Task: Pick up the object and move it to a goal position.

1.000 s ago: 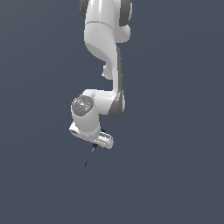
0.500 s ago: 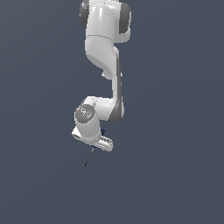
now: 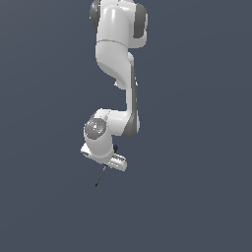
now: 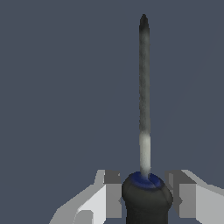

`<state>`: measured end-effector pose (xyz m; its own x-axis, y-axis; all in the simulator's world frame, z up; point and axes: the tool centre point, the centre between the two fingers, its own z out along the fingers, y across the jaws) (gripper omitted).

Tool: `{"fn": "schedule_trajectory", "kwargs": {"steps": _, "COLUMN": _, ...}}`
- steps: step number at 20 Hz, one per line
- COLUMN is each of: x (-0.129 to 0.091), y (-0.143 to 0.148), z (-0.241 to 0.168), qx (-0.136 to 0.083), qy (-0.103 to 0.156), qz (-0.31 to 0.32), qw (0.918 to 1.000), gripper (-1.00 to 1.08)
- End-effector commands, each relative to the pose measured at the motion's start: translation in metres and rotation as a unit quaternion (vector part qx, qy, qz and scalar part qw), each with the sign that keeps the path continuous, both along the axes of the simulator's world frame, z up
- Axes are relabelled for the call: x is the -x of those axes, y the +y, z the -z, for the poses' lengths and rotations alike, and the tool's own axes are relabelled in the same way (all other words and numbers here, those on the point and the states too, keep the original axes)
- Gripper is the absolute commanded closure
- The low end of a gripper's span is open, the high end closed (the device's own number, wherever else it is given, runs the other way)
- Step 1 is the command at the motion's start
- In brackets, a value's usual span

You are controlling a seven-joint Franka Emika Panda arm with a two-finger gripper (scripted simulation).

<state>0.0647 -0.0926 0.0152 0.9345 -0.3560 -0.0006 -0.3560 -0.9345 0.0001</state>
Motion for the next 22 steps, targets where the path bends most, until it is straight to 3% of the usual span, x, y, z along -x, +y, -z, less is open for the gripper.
{"fn": "schedule_trajectory", "kwargs": {"steps": 1, "x": 0.000, "y": 0.000, "z": 0.000, "qx": 0.000, "qy": 0.000, "qz": 0.000, "qw": 1.0000, "gripper": 1.08}}
{"fn": "schedule_trajectory", "kwargs": {"steps": 11, "x": -0.003, "y": -0.001, "z": -0.024, "qx": 0.000, "qy": 0.000, "qz": 0.000, "qw": 1.0000, "gripper": 1.08}}
{"fn": "schedule_trajectory", "kwargs": {"steps": 22, "x": -0.018, "y": -0.007, "z": -0.123, "qx": 0.000, "qy": 0.000, "qz": 0.000, "qw": 1.0000, "gripper": 1.08}}
